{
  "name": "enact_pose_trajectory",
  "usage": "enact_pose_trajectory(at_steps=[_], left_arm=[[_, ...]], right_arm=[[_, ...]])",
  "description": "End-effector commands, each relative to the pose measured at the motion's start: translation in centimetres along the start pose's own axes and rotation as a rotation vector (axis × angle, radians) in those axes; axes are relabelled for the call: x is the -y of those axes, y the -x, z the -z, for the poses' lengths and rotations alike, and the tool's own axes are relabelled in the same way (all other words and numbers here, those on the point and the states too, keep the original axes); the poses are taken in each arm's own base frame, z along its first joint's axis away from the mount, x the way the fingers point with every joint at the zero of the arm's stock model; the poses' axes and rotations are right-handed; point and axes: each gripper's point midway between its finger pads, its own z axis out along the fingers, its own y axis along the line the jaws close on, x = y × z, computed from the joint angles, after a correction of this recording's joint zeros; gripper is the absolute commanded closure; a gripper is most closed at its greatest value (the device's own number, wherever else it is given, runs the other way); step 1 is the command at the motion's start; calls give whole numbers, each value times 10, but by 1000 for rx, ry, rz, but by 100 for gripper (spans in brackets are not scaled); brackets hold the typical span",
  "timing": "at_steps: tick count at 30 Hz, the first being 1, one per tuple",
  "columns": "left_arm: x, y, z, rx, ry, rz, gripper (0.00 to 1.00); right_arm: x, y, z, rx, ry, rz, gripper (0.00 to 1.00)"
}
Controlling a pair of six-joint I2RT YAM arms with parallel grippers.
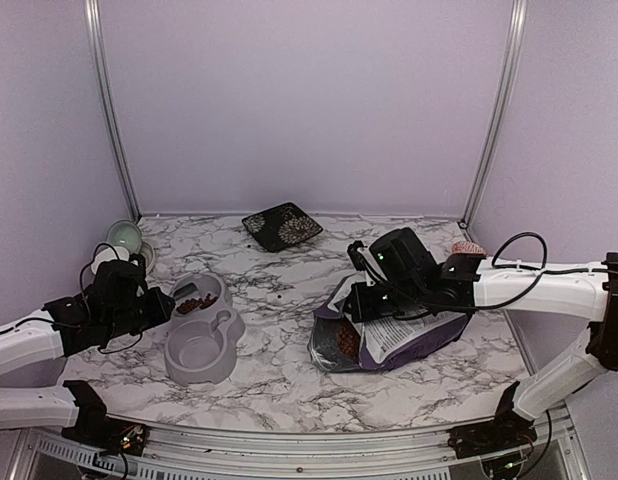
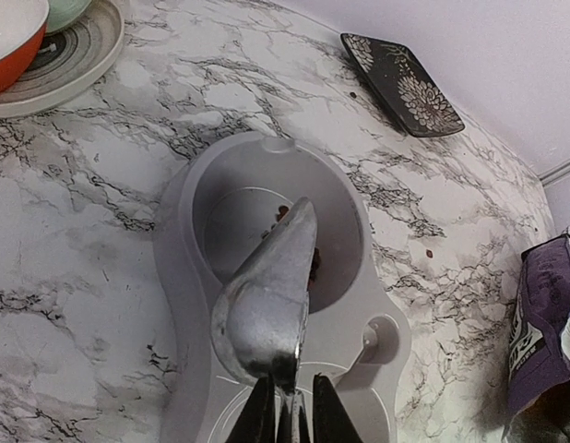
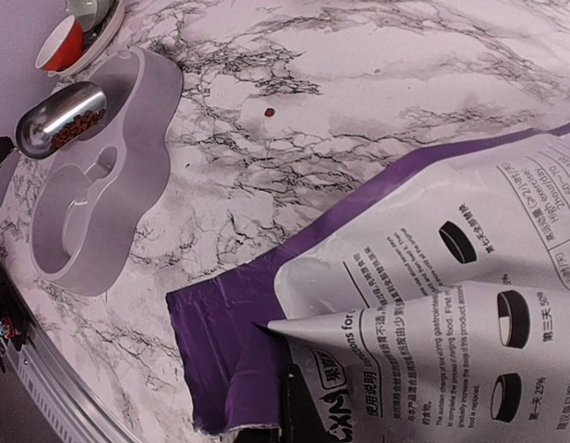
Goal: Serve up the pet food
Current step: Place the pet food in the pet food bowl.
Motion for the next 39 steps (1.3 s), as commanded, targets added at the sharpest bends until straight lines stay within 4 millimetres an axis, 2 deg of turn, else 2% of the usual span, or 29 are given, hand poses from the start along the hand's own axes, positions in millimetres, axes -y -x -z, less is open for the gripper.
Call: enact_pose_trajectory(at_steps=[1, 20, 25, 27, 28, 34, 39], left_arm=[[4, 12, 4, 8, 27, -41, 100], [-1, 22, 9, -19, 117, -134, 100], [2, 30, 15, -24, 160, -182, 100], [-3, 28, 18, -40, 197, -216, 100], [2, 36, 22, -27, 192, -219, 100], [7, 39, 31, -34, 198, -256, 100], [31, 37, 42, -46, 93, -274, 100]], right_arm=[[5, 2, 3, -6, -48, 9, 100], [4, 1, 5, -6, -48, 9, 100], [3, 1, 4, -5, -48, 10, 100], [2, 1, 4, -4, -46, 12, 100], [2, 2, 4, -3, -46, 11, 100], [-2, 3, 4, 1, -38, 12, 100], [-4, 4, 4, 4, -33, 11, 100]])
